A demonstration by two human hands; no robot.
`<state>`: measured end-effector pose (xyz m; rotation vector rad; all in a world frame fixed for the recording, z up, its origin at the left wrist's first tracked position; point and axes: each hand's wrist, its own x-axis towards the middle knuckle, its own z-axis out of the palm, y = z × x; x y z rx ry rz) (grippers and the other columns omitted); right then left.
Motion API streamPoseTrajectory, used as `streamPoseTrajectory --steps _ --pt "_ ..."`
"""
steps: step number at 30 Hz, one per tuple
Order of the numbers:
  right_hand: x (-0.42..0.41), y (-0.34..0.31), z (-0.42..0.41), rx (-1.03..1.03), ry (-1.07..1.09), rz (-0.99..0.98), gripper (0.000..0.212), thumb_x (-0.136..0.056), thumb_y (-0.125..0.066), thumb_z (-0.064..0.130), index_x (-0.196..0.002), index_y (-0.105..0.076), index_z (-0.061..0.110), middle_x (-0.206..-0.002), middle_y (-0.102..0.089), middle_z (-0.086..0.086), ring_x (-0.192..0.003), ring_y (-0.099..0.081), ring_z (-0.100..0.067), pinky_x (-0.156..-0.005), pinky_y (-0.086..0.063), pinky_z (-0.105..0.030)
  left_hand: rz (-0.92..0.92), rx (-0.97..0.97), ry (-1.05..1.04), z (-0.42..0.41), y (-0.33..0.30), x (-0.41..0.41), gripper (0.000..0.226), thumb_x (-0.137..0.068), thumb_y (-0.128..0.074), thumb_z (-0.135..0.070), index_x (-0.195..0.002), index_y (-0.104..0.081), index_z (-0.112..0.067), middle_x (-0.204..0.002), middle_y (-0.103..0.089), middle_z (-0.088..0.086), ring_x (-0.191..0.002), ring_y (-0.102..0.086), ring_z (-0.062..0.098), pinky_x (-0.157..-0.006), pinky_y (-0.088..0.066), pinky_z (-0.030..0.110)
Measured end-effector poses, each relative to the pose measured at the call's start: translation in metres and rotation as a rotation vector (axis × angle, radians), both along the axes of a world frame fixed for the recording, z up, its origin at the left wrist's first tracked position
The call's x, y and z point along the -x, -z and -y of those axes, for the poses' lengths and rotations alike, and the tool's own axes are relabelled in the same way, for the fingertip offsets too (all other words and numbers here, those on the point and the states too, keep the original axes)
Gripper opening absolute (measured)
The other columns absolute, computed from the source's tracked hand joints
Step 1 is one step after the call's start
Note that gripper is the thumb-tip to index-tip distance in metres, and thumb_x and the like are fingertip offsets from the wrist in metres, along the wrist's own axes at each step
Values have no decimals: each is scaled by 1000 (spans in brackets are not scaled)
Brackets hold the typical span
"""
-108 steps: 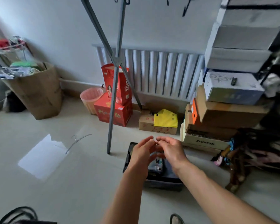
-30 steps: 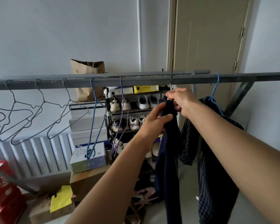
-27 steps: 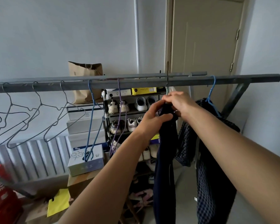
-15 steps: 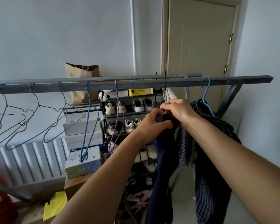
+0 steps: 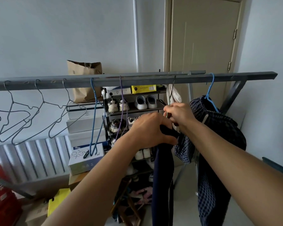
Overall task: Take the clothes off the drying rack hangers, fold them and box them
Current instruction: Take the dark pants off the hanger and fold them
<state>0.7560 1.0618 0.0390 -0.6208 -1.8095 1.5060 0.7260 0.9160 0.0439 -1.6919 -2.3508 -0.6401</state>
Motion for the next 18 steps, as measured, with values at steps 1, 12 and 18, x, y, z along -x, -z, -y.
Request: streamPoseTrajectory --steps 1,12,18 --pt "3 1 1 1 -3 9 12 -90 -53 2 -81 -59 -3 -62 -60 -12 -26 -35 -5 -31 -25 -15 7 31 6 6 0 -4 27 -70 -79 -52 -81 -69 -30 -81 -62 -11 -77 -55 9 -62 -39 27" --pt "18 -6 -1 169 98 75 29 -90 -52 2 -61 -55 4 -63 -53 -10 -25 -23 -6 -31 -14 -14 -96 3 -1 50 10 -13 38 -70 -80 -51 -59 -49 -30 -61 -52 -9 -59 -48 7 -53 -35 26" --pt "2 -31 -21 406 -398 242 35 -103 -23 6 -73 -40 13 -37 -36 8 -21 -20 -3 -24 -13 -14 -18 149 -66 53 31 3 31 -71 -77 -55 -75 -64 -27 -74 -58 -9 -72 -53 12 -67 -46 32"
